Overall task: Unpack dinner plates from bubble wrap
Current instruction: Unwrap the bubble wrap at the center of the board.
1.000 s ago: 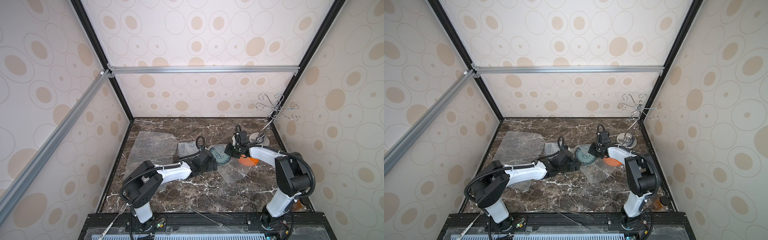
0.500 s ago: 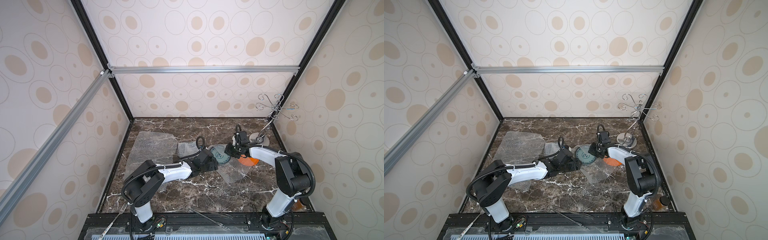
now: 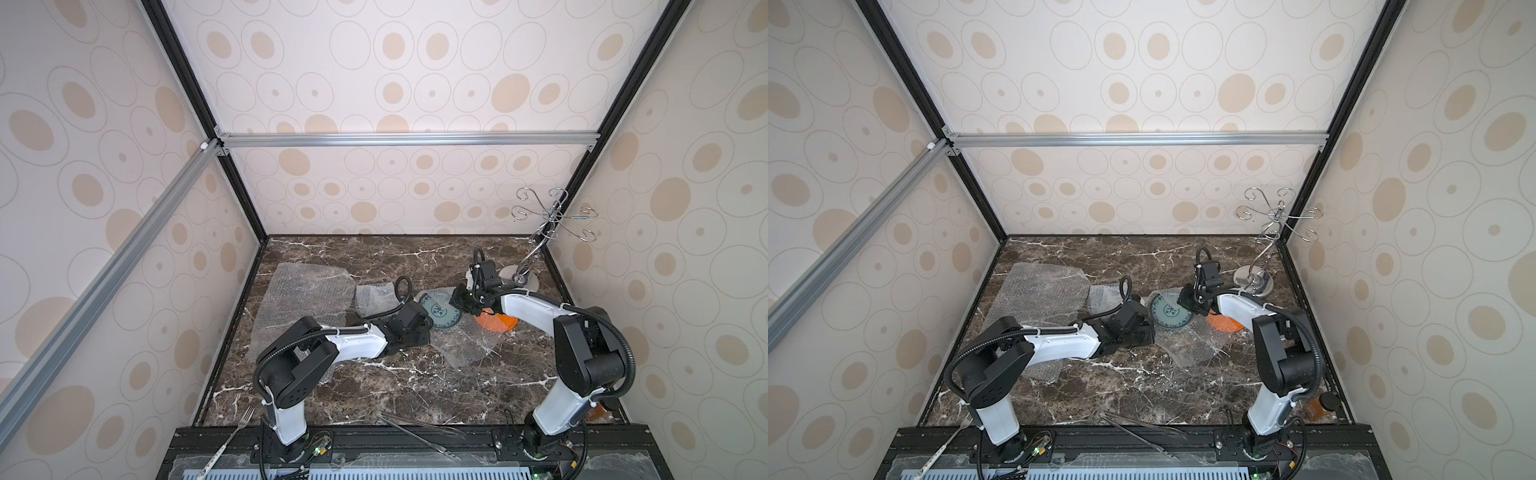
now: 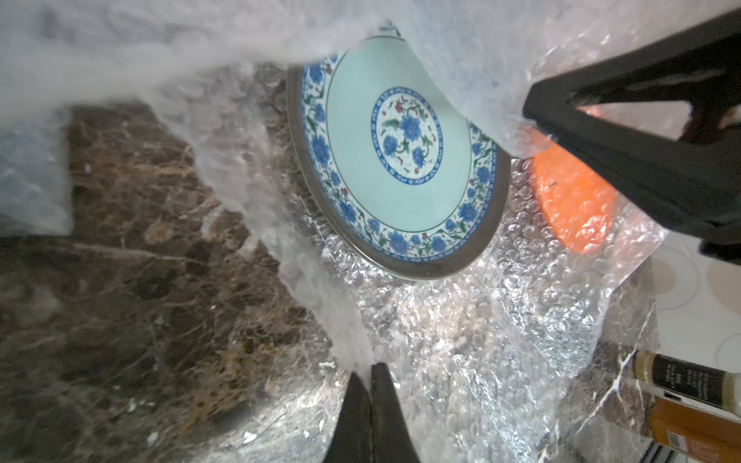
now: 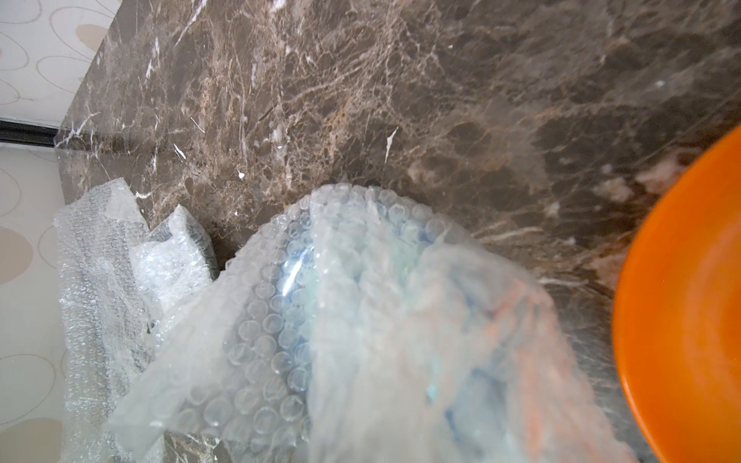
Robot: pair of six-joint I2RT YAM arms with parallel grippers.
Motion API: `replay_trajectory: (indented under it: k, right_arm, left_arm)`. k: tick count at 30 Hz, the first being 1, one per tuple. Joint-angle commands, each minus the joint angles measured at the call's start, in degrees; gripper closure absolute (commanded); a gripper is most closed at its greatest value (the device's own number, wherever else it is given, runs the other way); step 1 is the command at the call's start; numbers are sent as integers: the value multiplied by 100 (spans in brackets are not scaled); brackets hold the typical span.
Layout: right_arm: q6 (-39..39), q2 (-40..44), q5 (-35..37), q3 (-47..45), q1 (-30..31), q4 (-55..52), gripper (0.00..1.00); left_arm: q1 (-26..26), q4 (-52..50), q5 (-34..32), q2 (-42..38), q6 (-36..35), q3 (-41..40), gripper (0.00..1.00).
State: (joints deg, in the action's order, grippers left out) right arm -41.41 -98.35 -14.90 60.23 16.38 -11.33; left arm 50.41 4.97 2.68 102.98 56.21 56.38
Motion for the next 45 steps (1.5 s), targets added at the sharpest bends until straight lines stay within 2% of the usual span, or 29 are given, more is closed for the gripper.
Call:
replay_trajectory:
  k: [1, 9, 21, 28, 32, 40, 45]
  right_arm:
    - [-162, 149, -156, 218, -189, -130, 95]
    - [-191, -24, -466, 606, -423, -280, 95]
    - [-39, -517, -547, 1292, -608, -700, 95]
    - [-99, -435, -591, 1062, -601, -559, 95]
    - [-104, -223, -567, 682, -562, -412, 95]
    - [-126, 175, -525, -27, -431, -155, 94]
    - [-164, 305, -532, -238, -310, -72, 91]
  left_arm:
    - [-56, -137, -23, -39, -144, -83, 100]
    - [-67, -363, -11, -173, -404, -303, 100]
    - [-67, -828, -224, -425, -813, -403, 100]
    - [-67, -907, -215, -445, -942, -306, 99]
    - [-71, -1092, -215, -387, -1098, -17, 85]
    - [-66, -1557, -314, -406, -1385, 566, 46]
    - [-67, -2035, -463, -619, -1659, 1025, 26]
